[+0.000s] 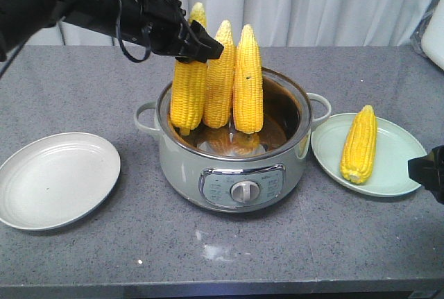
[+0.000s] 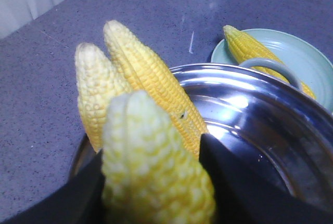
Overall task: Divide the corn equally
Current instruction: 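Grasp the corn cob with the left gripper and lift it out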
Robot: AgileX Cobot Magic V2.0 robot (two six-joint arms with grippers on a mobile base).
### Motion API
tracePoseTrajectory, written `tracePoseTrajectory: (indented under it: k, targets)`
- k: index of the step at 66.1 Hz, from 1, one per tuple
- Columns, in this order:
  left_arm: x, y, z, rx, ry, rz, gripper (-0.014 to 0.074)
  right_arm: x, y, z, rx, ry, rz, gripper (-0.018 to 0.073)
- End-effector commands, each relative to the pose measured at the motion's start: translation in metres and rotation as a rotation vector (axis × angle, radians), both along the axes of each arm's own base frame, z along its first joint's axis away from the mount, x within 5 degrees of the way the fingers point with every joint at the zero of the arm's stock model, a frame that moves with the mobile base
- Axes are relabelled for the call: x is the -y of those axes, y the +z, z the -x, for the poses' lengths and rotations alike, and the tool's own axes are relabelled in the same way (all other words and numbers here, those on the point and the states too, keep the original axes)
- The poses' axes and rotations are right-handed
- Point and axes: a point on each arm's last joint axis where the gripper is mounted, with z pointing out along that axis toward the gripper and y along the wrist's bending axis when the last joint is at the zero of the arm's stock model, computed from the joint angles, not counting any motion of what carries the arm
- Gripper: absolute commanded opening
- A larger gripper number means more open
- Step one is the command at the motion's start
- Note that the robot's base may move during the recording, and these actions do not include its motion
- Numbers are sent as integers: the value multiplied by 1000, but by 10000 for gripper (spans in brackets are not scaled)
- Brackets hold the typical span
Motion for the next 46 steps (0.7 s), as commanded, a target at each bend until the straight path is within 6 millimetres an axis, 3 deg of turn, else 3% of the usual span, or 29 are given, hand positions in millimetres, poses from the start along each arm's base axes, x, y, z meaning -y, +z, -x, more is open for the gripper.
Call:
tracePoseTrajectory:
  k: [1,25,34,46]
  targets:
    - [-9,54,28,120,8,46,191,1,13,-1,87,-3,-1,580]
    - [-49,106,77,199,198,-112,202,1,13,-1,87,-3,-1,580]
    - [-65,104,79,158,329,-221,202,1,13,-1,87,-3,-1,580]
    - [-83,80,63,39,542,-398,202,1,13,-1,87,-3,-1,580]
